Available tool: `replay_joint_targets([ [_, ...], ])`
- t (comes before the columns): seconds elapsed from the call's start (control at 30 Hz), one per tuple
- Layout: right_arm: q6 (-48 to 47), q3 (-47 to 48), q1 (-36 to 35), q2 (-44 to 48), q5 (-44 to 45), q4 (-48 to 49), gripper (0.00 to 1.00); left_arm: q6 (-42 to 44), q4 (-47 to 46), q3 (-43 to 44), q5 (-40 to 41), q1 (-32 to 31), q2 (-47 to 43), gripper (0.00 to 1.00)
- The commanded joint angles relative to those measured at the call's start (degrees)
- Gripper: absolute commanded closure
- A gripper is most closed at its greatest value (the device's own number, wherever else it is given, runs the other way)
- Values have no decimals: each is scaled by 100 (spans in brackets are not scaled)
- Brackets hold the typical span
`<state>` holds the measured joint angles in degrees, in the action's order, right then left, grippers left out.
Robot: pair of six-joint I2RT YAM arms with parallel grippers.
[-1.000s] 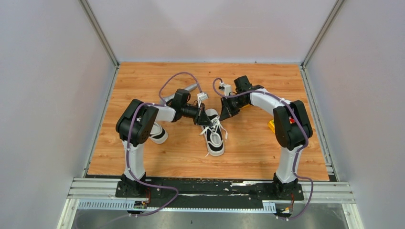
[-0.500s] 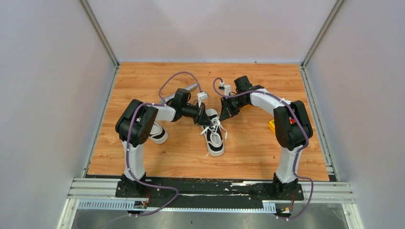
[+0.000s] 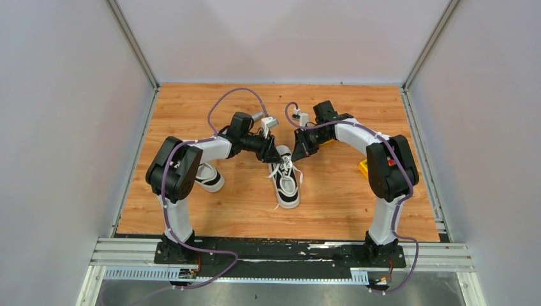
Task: Tie the shoes
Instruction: Cross the shoelace with the shoelace.
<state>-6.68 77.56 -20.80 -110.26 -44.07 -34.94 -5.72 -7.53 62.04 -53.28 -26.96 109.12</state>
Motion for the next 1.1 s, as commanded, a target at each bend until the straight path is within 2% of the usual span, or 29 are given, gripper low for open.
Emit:
replay_joint_targets([
  [0.0,249,-38,28,267,-14,60,100,273,459,141,392,23,-498,54],
  [0.23,619,-33,30,264,161,110,100,-62,549,-92,782,-97,-1136,52],
  [0.37,633,-13,29,255,170,126,100,-1006,655,-21,1075,-256,-1221,49],
  [0.5,633,-36,27,259,198,123,100,-1667,1257,141,1739,-440,-1277,48],
  [0.63,868,-61,21,246,147,138,100,-1849,1672,223,2174,-530,-1312,47],
  [0.9,896,-39,23,206,111,154,100,-2291,1191,287,1797,-544,-980,57],
  [1.07,896,-56,19,214,110,161,100,-2424,1106,394,1718,-546,-803,59],
])
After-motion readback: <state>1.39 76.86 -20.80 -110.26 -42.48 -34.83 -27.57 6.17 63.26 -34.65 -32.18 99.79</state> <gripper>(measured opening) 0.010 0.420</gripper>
